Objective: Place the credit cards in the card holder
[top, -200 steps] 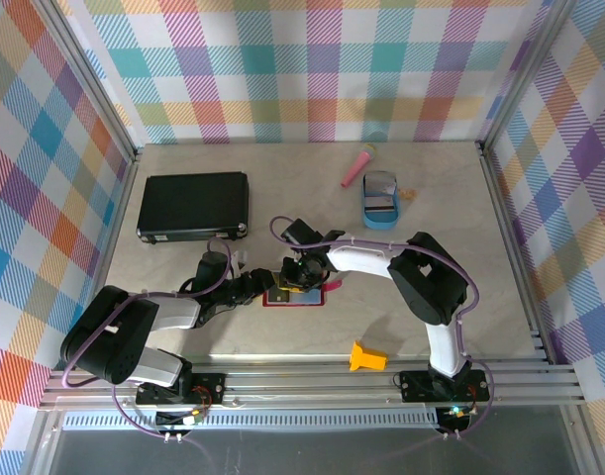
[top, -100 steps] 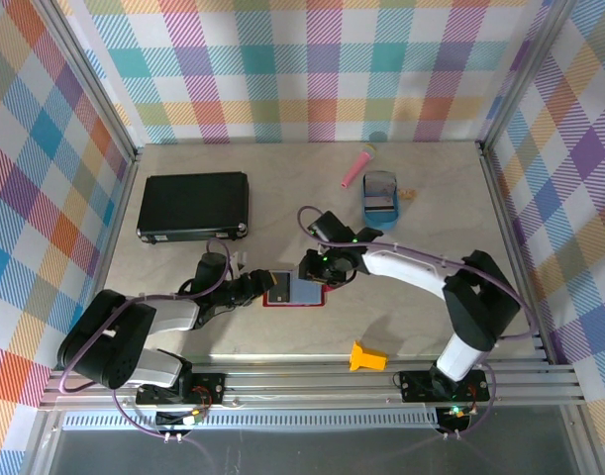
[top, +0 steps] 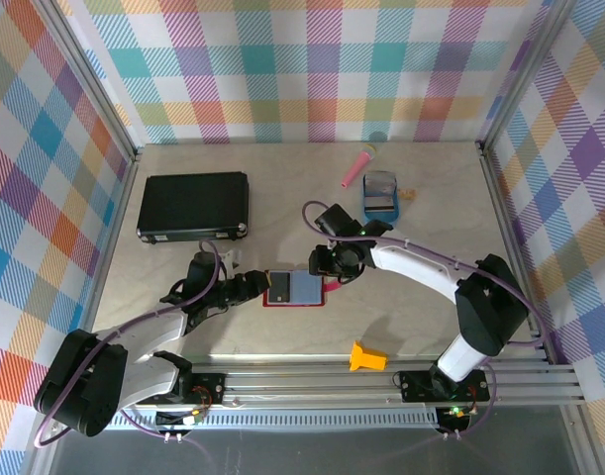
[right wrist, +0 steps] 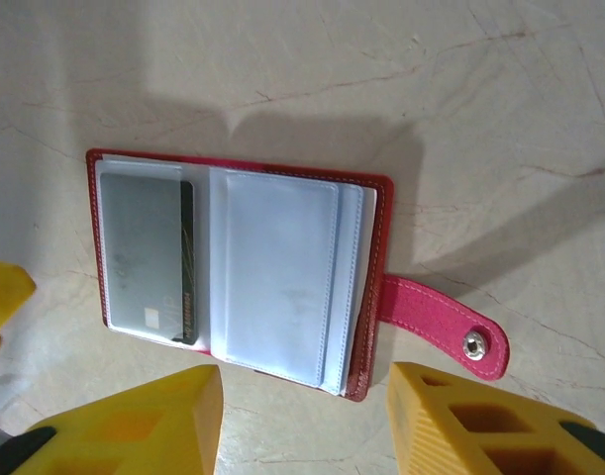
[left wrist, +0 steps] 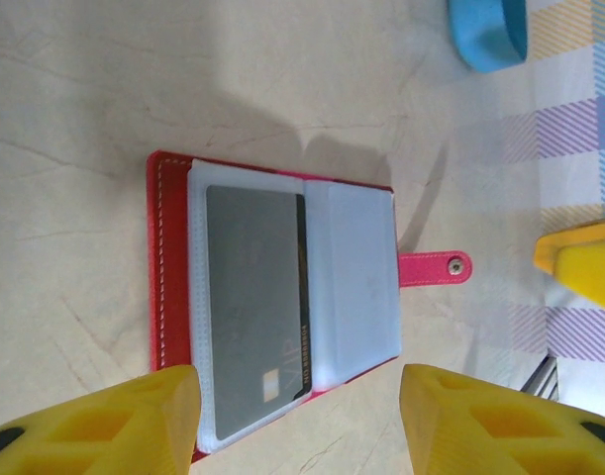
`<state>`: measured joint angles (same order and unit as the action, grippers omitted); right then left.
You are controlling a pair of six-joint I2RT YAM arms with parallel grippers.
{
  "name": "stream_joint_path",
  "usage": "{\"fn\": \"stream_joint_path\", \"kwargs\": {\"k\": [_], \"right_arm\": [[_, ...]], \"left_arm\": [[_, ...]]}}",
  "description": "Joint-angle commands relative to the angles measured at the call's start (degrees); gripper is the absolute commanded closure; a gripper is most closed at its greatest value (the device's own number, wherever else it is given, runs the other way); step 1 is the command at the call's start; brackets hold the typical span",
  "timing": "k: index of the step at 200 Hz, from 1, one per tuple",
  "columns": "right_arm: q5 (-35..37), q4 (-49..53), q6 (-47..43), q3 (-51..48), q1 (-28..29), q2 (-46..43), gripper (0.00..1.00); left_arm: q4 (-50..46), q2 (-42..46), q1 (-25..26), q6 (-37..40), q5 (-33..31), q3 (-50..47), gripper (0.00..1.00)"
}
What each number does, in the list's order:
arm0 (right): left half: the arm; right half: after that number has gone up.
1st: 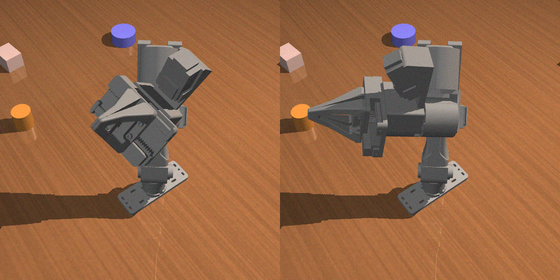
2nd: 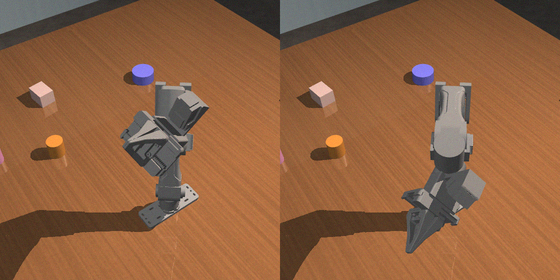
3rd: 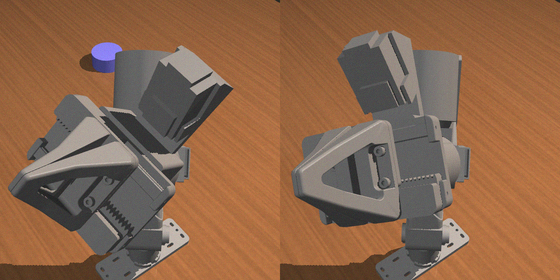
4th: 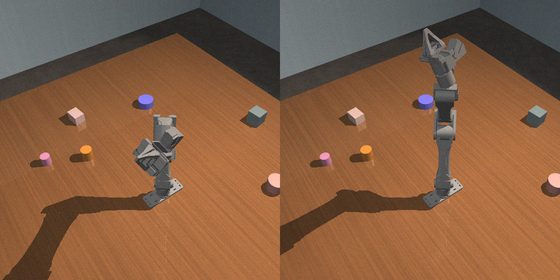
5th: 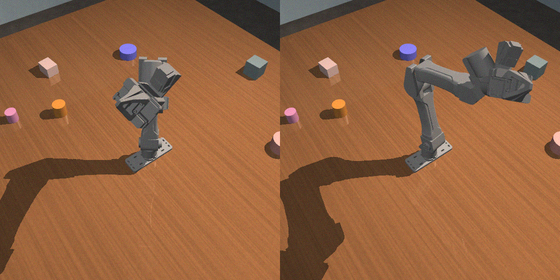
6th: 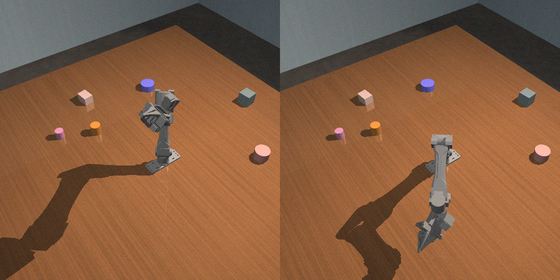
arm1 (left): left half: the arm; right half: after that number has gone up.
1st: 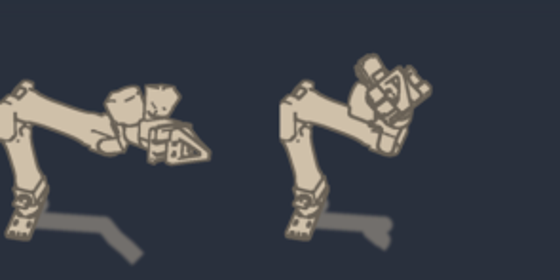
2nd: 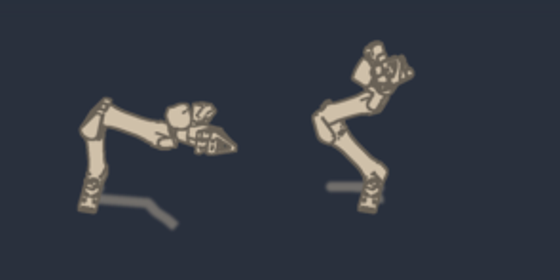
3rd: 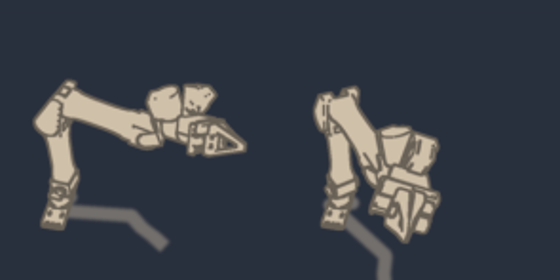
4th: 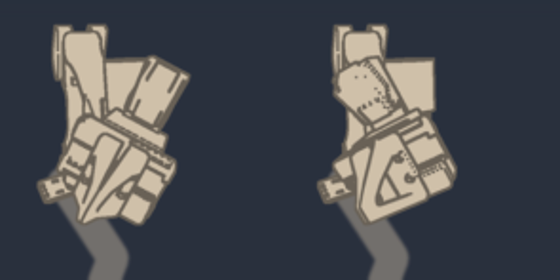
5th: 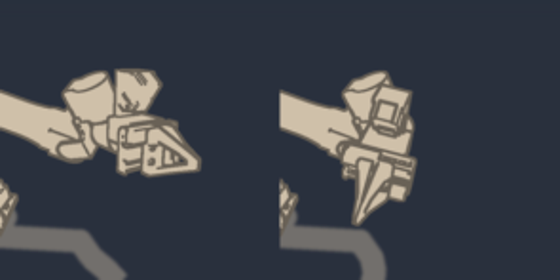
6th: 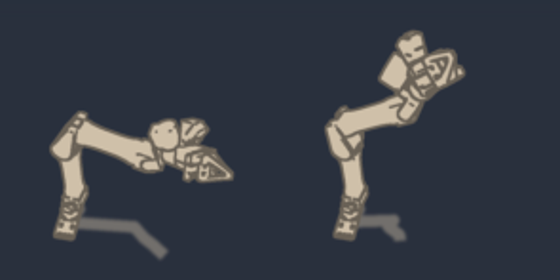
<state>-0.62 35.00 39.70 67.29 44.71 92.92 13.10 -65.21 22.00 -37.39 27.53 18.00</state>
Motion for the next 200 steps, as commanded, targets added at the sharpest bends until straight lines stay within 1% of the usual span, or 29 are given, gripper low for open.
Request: {"fn": "stream_joint_path", "kwargs": {"k": [1, 33, 62, 94, 136, 200], "right_arm": [[-0.35, 1.72, -1.73, 1.91, 0.52, 2.34, 0.52], [-1.51, 2.80, -2.04, 4.73, 0.56, 6.04, 0.44], [-2.07, 3.15, -1.24, 6.49, 0.56, 8.48, 0.42], [-3.68, 3.91, -2.10, 8.88, 0.56, 11.71, 0.42], [-5.56, 3.76, -2.45, 10.74, 0.66, 14.70, 0.45], [-6.54, 4.55, -1.93, 13.13, 1.08, 19.11, 0.45]], "left_arm": [[-0.68, -1.01, 0.08, 1.66, 1.32, 0.94, 0.44], [3.72, -3.24, 0.25, -0.13, 2.10, -0.39, 0.44], [6.38, -4.83, 1.10, -1.50, 2.35, -0.99, 0.44], [7.56, -6.62, 1.46, -1.50, 2.43, -0.41, 0.44], [10.05, -8.83, 1.82, -2.18, 3.03, -0.23, 0.45], [13.72, -10.84, 2.49, -3.75, 3.53, -0.72, 0.45]]}}
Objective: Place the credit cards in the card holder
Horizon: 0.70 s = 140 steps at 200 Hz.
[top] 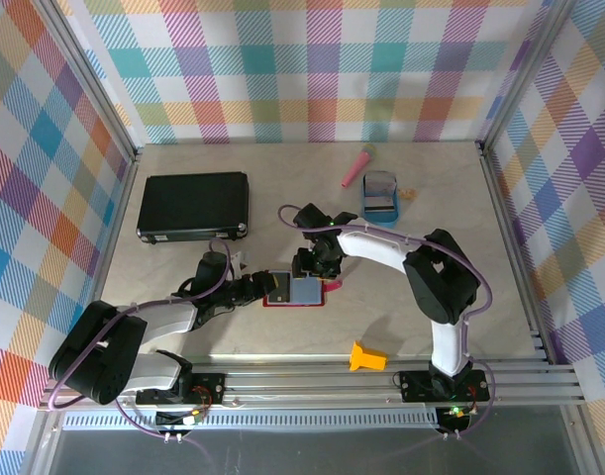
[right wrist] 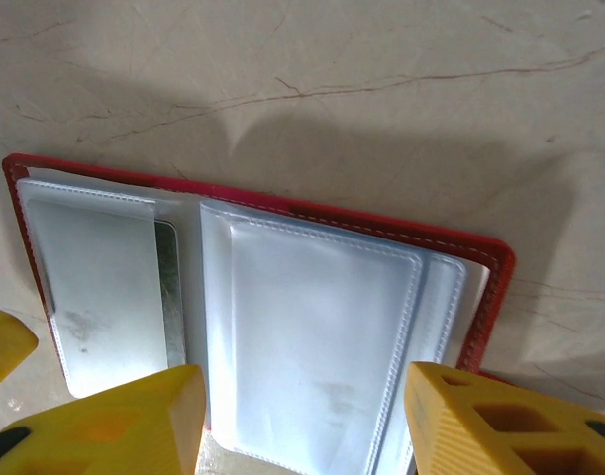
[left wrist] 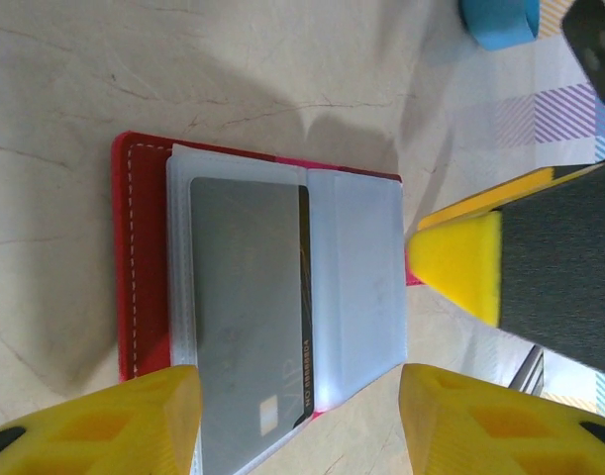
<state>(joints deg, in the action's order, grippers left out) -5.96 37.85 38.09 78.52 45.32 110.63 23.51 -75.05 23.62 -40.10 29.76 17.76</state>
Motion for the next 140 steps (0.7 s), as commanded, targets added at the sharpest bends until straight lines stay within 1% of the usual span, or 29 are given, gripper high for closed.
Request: {"fn": "stream_joint_path", "kwargs": {"k": [1, 49, 140], "right_arm": [[-1.19, 1.75, -0.30, 1.94, 0.43, 1.51, 0.45], [-0.59, 2.65, 0.22, 2.59, 0.56, 2.66, 0.45], [-1.08, 2.84, 1.45, 3.74, 1.99, 5.36, 0.44]], "left_arm": [[3.31, -1.08, 0.89, -1.04, 1.33, -0.50, 0.45], [4.46, -2.86, 0.99, -1.00, 1.61, -0.61, 0.45], [4.44, -2.89, 1.17, -1.13, 1.30, -1.15, 0.45]]}}
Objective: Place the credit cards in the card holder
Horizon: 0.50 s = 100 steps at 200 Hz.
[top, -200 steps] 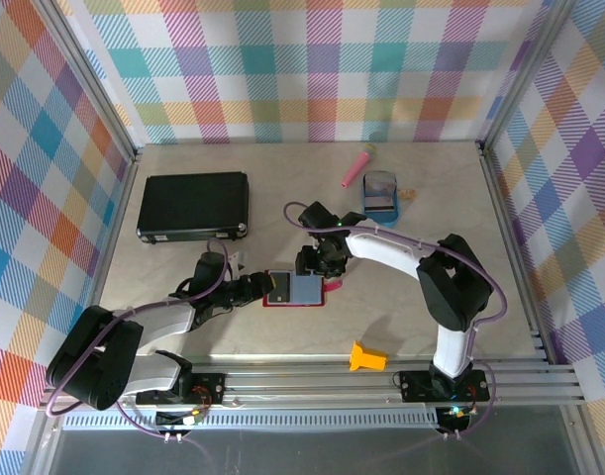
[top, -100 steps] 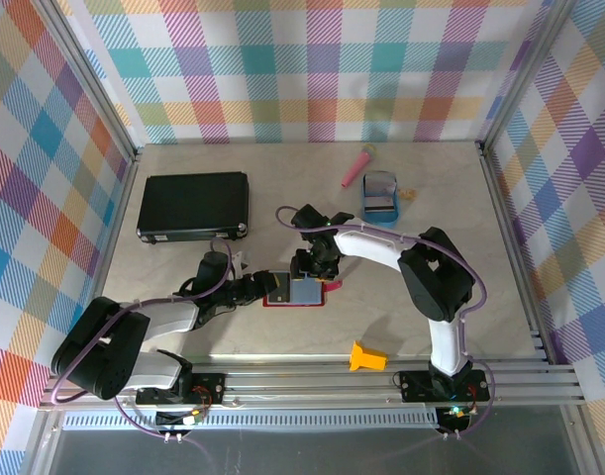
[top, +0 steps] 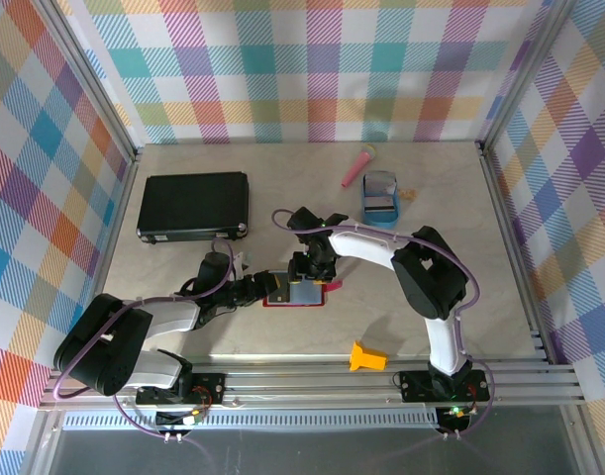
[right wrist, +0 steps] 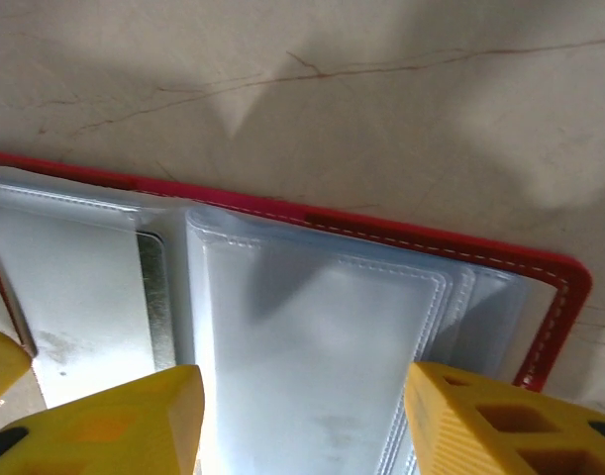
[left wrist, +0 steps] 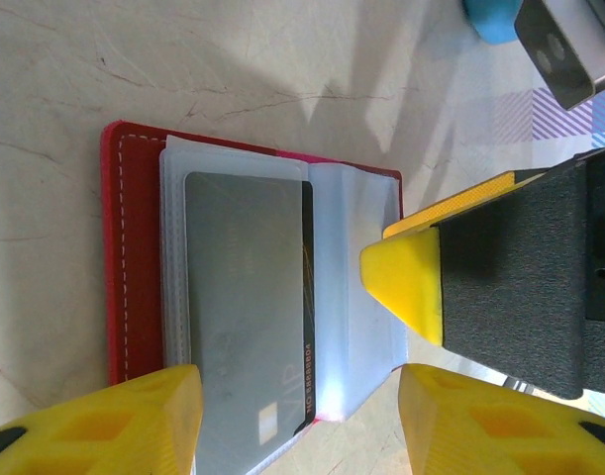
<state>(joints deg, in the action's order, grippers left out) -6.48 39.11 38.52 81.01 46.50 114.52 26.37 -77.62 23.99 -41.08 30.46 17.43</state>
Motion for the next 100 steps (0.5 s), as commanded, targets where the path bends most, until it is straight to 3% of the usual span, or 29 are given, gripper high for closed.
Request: {"fn": "stream_joint_path", "kwargs": {"k": [1, 100], "right_arm": [[-0.56, 1.57, 1.02, 1.25, 0.80, 1.48, 0.44], [-0.62, 0.71, 1.47, 1.63, 0.98, -0.95, 0.45]], "left_arm": [[1.58, -0.24, 0.80, -0.19, 0.63, -0.86, 0.45], [0.30, 1.43, 0.88, -0.28, -0.02, -1.17, 0.45]]}}
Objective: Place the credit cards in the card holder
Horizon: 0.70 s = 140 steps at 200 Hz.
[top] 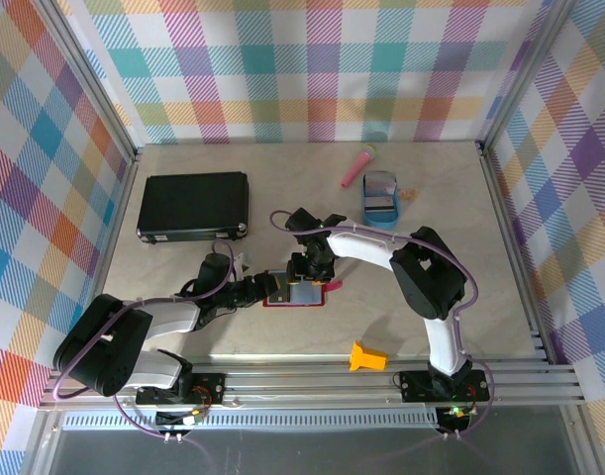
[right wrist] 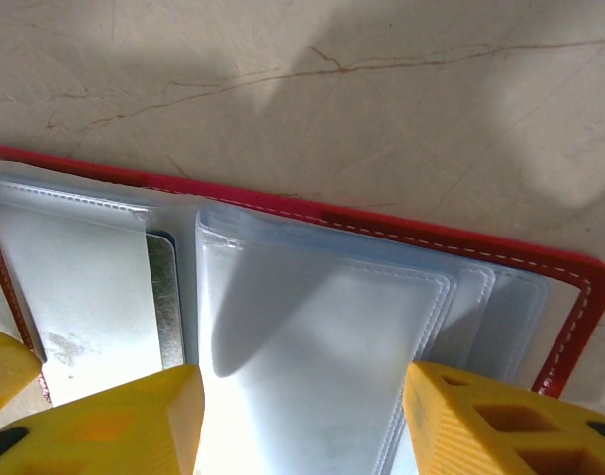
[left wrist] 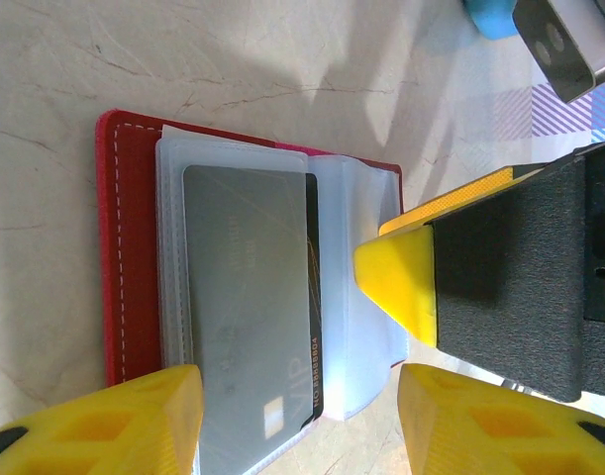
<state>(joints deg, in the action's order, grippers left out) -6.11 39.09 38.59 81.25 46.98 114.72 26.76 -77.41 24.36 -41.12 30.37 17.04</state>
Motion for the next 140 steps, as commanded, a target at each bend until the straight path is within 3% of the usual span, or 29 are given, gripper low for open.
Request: {"fn": "stream_joint_path", "kwargs": {"k": [1, 67, 140], "right_arm": [[-1.05, 0.73, 1.40, 1.42, 0.49, -1.15, 0.45], [7.87, 4.01, 2.19, 0.53, 0.67, -5.43, 0.43], [3.81, 3.18, 1.58, 3.25, 1.10, -1.33, 0.42]], "left_arm": [[-0.11, 1.25, 0.51, -0.21, 0.05, -0.78, 0.45], [-2.26, 3.39, 0.51, 0.24, -1.05, -1.04, 0.45], [-2.15, 3.75, 0.51, 0.11, -1.70, -1.66, 0.46]]}}
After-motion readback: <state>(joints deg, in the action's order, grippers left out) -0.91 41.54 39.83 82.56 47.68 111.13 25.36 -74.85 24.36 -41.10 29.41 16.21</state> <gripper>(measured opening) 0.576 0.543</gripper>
